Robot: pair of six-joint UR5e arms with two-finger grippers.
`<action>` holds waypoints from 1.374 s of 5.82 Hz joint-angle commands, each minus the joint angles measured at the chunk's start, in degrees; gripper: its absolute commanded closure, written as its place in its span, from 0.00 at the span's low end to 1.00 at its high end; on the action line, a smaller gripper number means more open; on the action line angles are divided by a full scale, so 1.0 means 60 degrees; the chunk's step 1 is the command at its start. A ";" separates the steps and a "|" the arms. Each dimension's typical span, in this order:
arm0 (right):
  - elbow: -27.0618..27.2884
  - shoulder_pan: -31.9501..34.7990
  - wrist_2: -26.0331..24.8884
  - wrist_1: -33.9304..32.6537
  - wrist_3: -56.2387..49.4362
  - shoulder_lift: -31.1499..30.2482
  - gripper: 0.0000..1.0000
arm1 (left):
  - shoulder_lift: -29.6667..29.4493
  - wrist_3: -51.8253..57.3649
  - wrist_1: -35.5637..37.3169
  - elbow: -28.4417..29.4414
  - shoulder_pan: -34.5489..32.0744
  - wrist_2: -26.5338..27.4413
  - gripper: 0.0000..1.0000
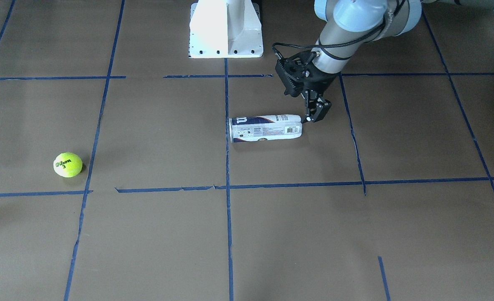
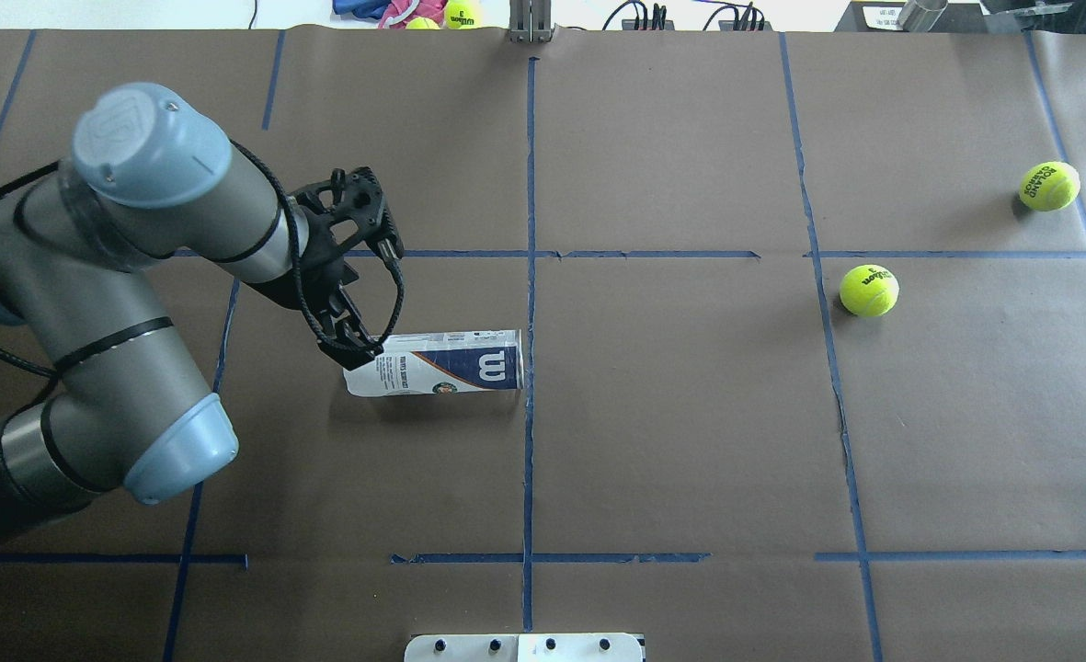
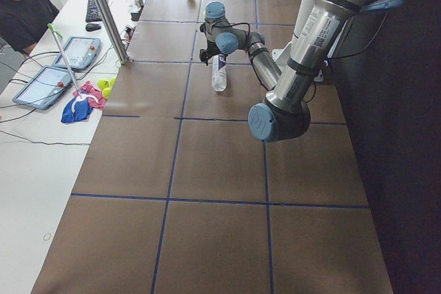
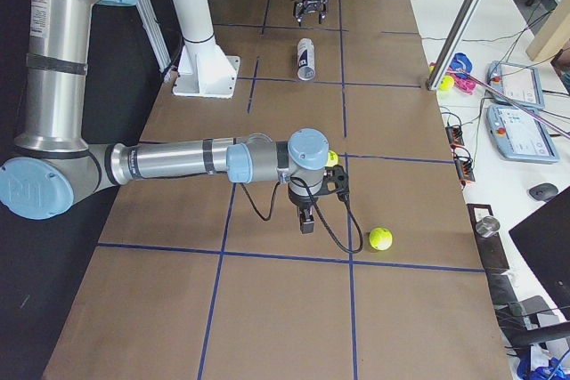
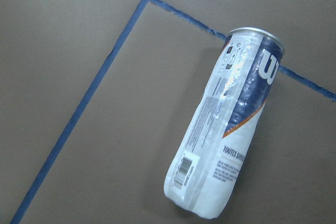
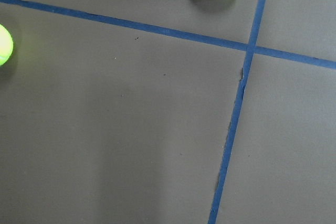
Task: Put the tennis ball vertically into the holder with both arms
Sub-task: 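Reach the left gripper down to the lying Wilson can and grasp it, then lift the can with the left gripper and turn it upright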
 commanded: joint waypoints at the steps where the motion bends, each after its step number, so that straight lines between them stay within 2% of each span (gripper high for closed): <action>1: 0.0000 -0.0092 -0.0011 0.0090 -0.0073 0.0016 0.00 | -0.1132 0.0502 0.0018 0.0809 0.0706 0.1213 0.00; 3: -0.0102 -0.0136 -0.0027 0.0442 -0.0001 -0.0013 0.00 | -0.1969 0.1027 0.0178 0.1703 0.1191 0.1616 0.00; 4: -0.0117 -0.0136 -0.0041 0.0442 0.0000 -0.0072 0.00 | -0.2786 0.1395 0.0730 0.2521 0.1207 0.1718 0.00; 5: -0.0117 -0.0136 -0.0012 0.0442 0.0029 -0.0087 0.00 | -0.3099 0.2022 0.1562 0.2616 0.1222 0.2329 0.00; 6: -0.0117 -0.0136 -0.0011 0.0442 0.0029 -0.0087 0.00 | -0.3145 0.2072 0.1948 0.2631 0.1643 0.3016 0.00; 8: -0.0117 -0.0136 0.0003 0.0442 0.0029 -0.0101 0.00 | -0.3276 0.2072 0.1952 0.3214 0.2128 0.3592 0.00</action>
